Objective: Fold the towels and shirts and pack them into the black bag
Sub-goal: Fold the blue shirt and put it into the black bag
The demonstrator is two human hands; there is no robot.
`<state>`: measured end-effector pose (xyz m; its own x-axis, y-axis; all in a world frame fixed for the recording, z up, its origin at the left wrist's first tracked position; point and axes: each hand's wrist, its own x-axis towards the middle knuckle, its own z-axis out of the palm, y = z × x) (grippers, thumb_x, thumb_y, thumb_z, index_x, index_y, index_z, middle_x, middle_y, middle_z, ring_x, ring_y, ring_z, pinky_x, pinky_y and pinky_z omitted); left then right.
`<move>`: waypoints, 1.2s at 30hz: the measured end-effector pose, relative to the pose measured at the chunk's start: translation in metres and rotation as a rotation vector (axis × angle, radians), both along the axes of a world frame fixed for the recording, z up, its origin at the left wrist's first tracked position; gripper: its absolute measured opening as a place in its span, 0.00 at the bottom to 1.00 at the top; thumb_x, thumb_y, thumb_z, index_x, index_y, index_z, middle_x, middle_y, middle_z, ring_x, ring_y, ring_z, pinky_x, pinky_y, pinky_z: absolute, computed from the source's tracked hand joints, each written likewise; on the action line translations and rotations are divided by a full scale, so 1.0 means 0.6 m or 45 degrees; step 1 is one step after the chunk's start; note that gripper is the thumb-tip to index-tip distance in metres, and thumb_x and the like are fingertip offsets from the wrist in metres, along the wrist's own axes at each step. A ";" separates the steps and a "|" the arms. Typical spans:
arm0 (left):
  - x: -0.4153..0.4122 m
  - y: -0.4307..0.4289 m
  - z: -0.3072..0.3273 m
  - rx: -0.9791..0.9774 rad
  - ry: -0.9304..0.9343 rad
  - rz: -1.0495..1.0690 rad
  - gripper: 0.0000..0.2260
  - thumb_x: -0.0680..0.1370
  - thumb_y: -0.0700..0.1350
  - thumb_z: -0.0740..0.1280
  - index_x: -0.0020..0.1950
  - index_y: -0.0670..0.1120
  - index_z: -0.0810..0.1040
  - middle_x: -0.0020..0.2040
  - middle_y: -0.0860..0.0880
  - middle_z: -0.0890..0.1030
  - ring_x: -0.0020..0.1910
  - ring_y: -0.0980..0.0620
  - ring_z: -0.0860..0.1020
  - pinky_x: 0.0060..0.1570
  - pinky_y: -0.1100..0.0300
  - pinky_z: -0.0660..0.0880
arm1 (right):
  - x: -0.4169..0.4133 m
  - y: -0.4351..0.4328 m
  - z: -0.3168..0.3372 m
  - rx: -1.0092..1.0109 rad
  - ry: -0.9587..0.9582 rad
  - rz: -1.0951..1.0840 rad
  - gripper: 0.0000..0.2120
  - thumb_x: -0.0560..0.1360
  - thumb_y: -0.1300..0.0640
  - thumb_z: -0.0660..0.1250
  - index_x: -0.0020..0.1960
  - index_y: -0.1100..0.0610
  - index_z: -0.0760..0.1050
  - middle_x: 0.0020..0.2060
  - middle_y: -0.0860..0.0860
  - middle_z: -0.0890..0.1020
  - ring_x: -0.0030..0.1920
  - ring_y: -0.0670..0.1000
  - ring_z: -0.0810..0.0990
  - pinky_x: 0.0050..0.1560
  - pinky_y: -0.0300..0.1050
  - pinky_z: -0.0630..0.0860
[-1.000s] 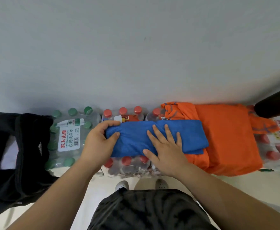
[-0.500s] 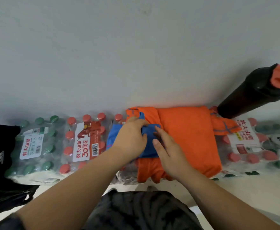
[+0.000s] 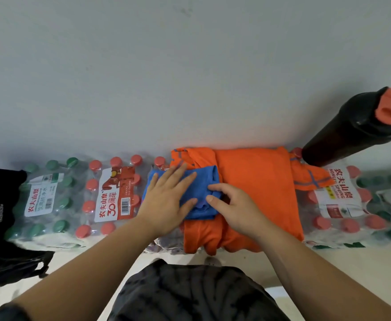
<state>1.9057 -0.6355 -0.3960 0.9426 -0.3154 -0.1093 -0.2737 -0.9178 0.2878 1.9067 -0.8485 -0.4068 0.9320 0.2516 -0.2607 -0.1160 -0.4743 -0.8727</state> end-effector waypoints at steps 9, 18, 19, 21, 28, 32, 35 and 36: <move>-0.011 -0.050 -0.063 0.304 0.167 0.072 0.36 0.76 0.69 0.37 0.79 0.54 0.33 0.80 0.52 0.34 0.79 0.44 0.32 0.75 0.34 0.37 | -0.012 0.015 0.003 -0.821 -0.444 0.600 0.42 0.76 0.29 0.43 0.82 0.51 0.45 0.81 0.47 0.42 0.80 0.48 0.39 0.79 0.56 0.46; -0.035 0.035 -0.022 -0.301 -0.053 0.348 0.33 0.79 0.62 0.57 0.81 0.53 0.54 0.82 0.48 0.51 0.81 0.47 0.48 0.78 0.48 0.49 | -0.014 0.005 -0.012 -1.009 -0.371 0.721 0.46 0.72 0.25 0.33 0.81 0.52 0.37 0.80 0.49 0.35 0.79 0.49 0.32 0.78 0.61 0.37; -0.035 0.050 -0.018 -0.342 -0.013 0.447 0.31 0.80 0.60 0.59 0.81 0.56 0.54 0.82 0.48 0.52 0.80 0.46 0.50 0.77 0.48 0.51 | -0.013 0.008 -0.010 -1.033 -0.409 0.707 0.46 0.73 0.25 0.32 0.82 0.52 0.39 0.80 0.50 0.36 0.79 0.50 0.32 0.78 0.62 0.38; -0.030 0.075 -0.018 -0.386 0.112 0.564 0.31 0.80 0.55 0.64 0.80 0.59 0.54 0.81 0.47 0.54 0.79 0.45 0.55 0.77 0.47 0.57 | -0.010 0.020 -0.005 -1.062 -0.512 0.666 0.44 0.75 0.26 0.34 0.82 0.52 0.45 0.81 0.52 0.41 0.80 0.53 0.34 0.77 0.64 0.39; 0.008 0.084 -0.012 -0.497 0.434 0.600 0.39 0.74 0.57 0.72 0.80 0.57 0.54 0.72 0.46 0.71 0.67 0.44 0.74 0.65 0.48 0.74 | 0.003 0.055 -0.020 -1.048 -0.608 0.769 0.38 0.78 0.27 0.41 0.82 0.47 0.49 0.81 0.48 0.45 0.80 0.54 0.37 0.77 0.67 0.40; 0.013 0.068 -0.013 -0.587 0.423 0.696 0.48 0.68 0.53 0.79 0.80 0.52 0.53 0.72 0.49 0.71 0.67 0.47 0.73 0.61 0.56 0.73 | 0.003 0.045 -0.032 -1.016 -0.567 0.786 0.37 0.78 0.28 0.44 0.82 0.44 0.45 0.81 0.45 0.43 0.80 0.50 0.35 0.77 0.64 0.40; 0.006 0.066 -0.007 -0.678 0.377 0.850 0.46 0.68 0.48 0.80 0.79 0.49 0.57 0.69 0.49 0.74 0.65 0.46 0.75 0.57 0.58 0.72 | -0.001 0.046 -0.022 -1.013 -0.667 0.732 0.36 0.79 0.29 0.45 0.81 0.47 0.54 0.81 0.47 0.50 0.81 0.53 0.41 0.76 0.64 0.42; 0.003 0.067 -0.006 -0.715 0.361 0.910 0.43 0.68 0.46 0.79 0.78 0.48 0.61 0.69 0.49 0.74 0.65 0.47 0.75 0.58 0.56 0.73 | -0.004 0.045 -0.017 -1.011 -0.703 0.713 0.36 0.79 0.29 0.45 0.80 0.48 0.57 0.81 0.48 0.52 0.81 0.53 0.44 0.76 0.65 0.44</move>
